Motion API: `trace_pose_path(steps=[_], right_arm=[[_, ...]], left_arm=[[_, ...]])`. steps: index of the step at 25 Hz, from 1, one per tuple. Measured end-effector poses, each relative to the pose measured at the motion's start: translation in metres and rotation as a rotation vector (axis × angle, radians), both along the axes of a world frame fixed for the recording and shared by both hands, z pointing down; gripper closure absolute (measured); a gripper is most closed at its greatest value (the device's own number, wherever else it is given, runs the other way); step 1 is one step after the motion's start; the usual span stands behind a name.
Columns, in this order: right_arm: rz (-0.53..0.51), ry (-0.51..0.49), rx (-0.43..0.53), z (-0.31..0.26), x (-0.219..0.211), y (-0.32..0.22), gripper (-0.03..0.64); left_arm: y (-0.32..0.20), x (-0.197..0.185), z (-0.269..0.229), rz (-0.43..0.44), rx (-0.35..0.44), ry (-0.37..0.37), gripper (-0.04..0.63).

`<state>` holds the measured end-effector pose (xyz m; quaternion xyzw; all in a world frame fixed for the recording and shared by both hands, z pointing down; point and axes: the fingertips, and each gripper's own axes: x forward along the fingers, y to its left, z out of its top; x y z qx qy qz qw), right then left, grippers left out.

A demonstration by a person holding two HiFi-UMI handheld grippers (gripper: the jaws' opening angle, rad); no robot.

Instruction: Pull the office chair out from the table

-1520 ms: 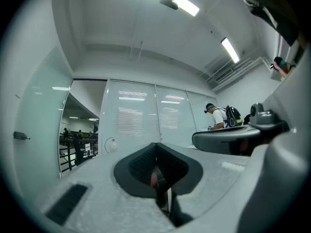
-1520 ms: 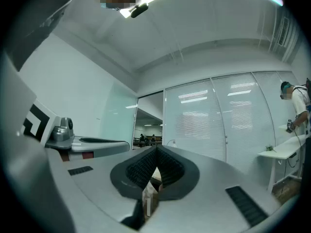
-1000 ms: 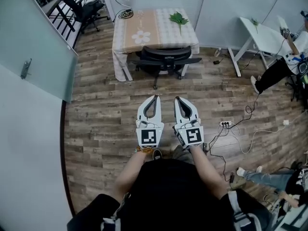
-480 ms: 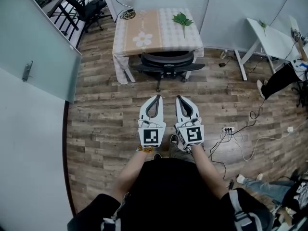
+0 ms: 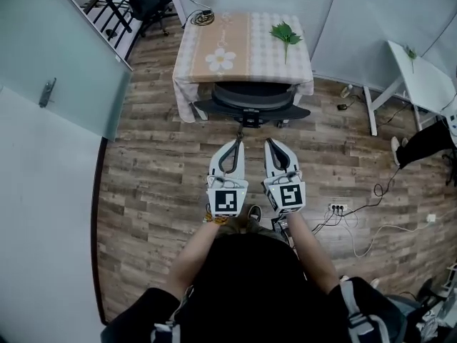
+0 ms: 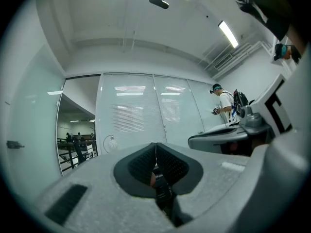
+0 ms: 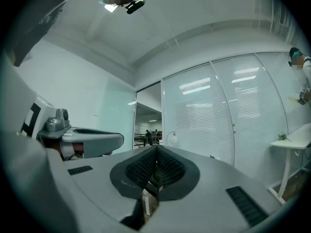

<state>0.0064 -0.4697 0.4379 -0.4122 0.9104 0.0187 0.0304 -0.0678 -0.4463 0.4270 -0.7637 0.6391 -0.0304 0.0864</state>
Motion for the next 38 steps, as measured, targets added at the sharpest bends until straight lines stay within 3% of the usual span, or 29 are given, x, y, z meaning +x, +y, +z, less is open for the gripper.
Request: trace_pose_path(steps=[9, 17, 21, 29, 35, 38], right_arm=[[-0.012, 0.041, -0.012, 0.013, -0.018, -0.036, 0.611], [0.026, 0.115, -0.005, 0.019, -0.049, -0.078, 0.611], [0.024, 0.171, 0.0, 0.03, -0.061, -0.094, 0.61], [-0.008, 0.246, -0.018, 0.056, -0.063, -0.119, 0.609], [-0.06, 0.337, -0.019, 0.075, -0.041, -0.132, 0.608], [-0.097, 0.384, -0.01, 0.085, -0.032, -0.135, 0.606]], left_arm=[[-0.039, -0.026, 0.013, -0.008, -0.022, -0.02, 0.578], [-0.086, -0.054, 0.02, 0.074, -0.008, -0.059, 0.577], [-0.106, -0.071, 0.026, 0.1, -0.039, -0.033, 0.577], [-0.134, -0.086, 0.052, 0.132, -0.066, -0.135, 0.576], [-0.137, -0.079, 0.086, 0.151, -0.136, -0.192, 0.575], [-0.14, -0.076, 0.104, 0.171, -0.169, -0.262, 0.575]])
